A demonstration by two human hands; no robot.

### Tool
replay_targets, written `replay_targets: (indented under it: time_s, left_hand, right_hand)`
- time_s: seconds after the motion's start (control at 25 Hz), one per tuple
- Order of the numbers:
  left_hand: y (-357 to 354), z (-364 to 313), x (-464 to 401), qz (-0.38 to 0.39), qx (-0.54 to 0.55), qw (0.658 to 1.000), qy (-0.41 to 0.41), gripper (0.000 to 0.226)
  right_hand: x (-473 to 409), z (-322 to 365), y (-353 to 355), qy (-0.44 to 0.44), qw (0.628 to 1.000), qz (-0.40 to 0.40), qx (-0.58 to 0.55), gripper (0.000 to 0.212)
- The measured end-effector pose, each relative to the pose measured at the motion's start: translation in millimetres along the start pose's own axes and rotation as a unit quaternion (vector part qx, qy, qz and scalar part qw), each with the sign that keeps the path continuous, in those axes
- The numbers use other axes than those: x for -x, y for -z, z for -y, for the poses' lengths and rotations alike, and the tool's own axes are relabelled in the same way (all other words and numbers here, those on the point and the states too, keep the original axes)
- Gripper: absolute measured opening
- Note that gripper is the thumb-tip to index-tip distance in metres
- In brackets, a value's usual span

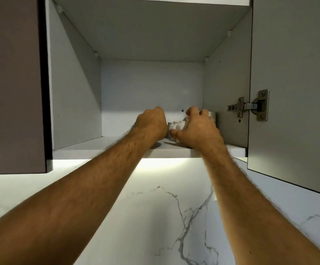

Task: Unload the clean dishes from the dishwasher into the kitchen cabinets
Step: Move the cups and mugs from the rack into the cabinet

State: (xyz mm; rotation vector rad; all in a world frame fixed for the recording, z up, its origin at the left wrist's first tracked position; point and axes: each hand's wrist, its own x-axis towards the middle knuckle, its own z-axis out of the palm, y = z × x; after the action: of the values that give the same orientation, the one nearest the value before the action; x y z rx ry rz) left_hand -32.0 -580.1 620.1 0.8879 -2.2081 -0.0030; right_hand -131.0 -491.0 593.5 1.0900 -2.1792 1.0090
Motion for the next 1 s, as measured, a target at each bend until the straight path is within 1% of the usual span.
replay_targets:
  time_s: [0.12,0.2,0.32,0.4,0.56,0.64,0.68,0.76,0.8,0.84,0.92,1.0]
  left_hand:
    - [-9.2,4.4,17.9,-0.004,0.034,0.999,-0.001,0.029]
    - [-13.3,5.4,23.6,-0.050,0.069,0.996,-0.002,0.027]
    - [-15.5,3.2,24.3,-0.111,0.058,0.992,-0.005,0.024]
    - [-12.6,1.4,25.0,-0.125,0.067,0.990,0.000,0.024]
    - [-9.8,-1.5,34.0,-0.144,0.064,0.987,-0.028,0.020]
    - [-8.0,0.9,36.9,-0.150,0.120,0.980,-0.051,0.022]
    - [-5.6,2.9,38.1,-0.146,0.180,0.971,-0.065,0.024]
    - [1.6,7.9,45.0,-0.138,0.298,0.940,-0.090,0.027]
    - [3.5,10.2,52.0,-0.150,0.314,0.931,-0.107,0.028]
    - [2.9,12.0,61.9,-0.177,0.299,0.930,-0.122,0.028]
    - [-6.3,14.6,89.2,-0.251,0.241,0.927,-0.143,0.027]
    - [-19.0,16.8,120.9,-0.294,0.232,0.914,-0.153,0.027]
  right_hand:
    - [-0.5,-1.6,-2.0,-0.002,1.000,0.007,0.031,0.085]
    - [-3.8,-4.3,-4.5,0.005,0.999,0.024,0.042,0.091]
    - [-9.4,-7.8,-10.1,0.006,0.999,0.027,0.037,0.097]
    - [-11.5,-8.3,-13.2,0.002,0.999,0.032,0.027,0.099]
    - [-7.0,-4.5,-8.2,0.009,1.000,0.028,0.004,0.102]
    - [4.6,-1.4,-1.8,0.025,0.999,-0.004,-0.033,0.093]
    - [14.0,-0.9,2.1,0.041,0.997,-0.024,-0.063,0.087]
    - [39.3,-2.7,8.0,0.099,0.988,-0.049,-0.108,0.074]
    - [54.2,-5.3,9.7,0.130,0.984,-0.051,-0.115,0.069]
    - [67.3,-8.5,10.5,0.150,0.981,-0.049,-0.115,0.065]
    - [87.5,-16.1,11.1,0.161,0.982,-0.042,-0.094,0.059]
    - [106.7,-21.8,11.3,0.163,0.984,-0.059,-0.044,0.055]
